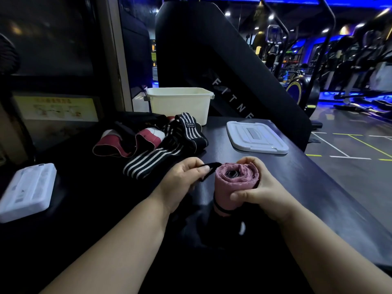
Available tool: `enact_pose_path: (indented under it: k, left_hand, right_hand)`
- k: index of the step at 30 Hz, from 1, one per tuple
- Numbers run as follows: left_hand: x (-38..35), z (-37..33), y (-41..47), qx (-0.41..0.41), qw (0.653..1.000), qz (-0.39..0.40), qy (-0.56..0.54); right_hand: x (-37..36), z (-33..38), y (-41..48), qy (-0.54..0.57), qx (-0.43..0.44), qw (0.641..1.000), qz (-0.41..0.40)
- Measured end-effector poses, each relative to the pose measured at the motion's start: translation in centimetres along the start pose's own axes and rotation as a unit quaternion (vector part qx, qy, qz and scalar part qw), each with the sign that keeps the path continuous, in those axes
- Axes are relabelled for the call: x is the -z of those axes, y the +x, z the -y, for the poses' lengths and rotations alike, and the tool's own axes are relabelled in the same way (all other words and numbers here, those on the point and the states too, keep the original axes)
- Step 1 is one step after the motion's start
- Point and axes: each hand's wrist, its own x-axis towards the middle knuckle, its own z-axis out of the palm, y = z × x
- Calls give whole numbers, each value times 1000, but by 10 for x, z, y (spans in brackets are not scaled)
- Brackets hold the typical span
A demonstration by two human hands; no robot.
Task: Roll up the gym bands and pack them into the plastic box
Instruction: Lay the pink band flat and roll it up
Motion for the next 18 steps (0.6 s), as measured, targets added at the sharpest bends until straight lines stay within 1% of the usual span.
enact_pose_path:
  k: [3,6,8,10,13,15,18]
  left_hand:
    - [2,-2,-2,4,998,34,-56]
    - [0,-1,-3,-6,997,55,-62]
    - [-3,-1,-3,-10,998,47,-41]
    - [-4,1,-2,-8,999,46,-21]
    - [-4,4,-2,-3,998,61,0]
    - [-4,4,-2,0,998,60,-1]
    - [-3,1,-3,-1,998,52,-23]
  right_hand:
    - [-5,1,-1,-3,11,1000,-23]
    - [-8,2,-2,-8,13,1000,-26]
    - [-5,3,-2,-2,1,1000,-10]
    - [0,3,-2,15,-15,999,24]
    - [7,-1,-4,66,-30,995,73]
    - [8,-1,-3,76,-33,993,81]
    - [4,0,-1,37,-17,996,78]
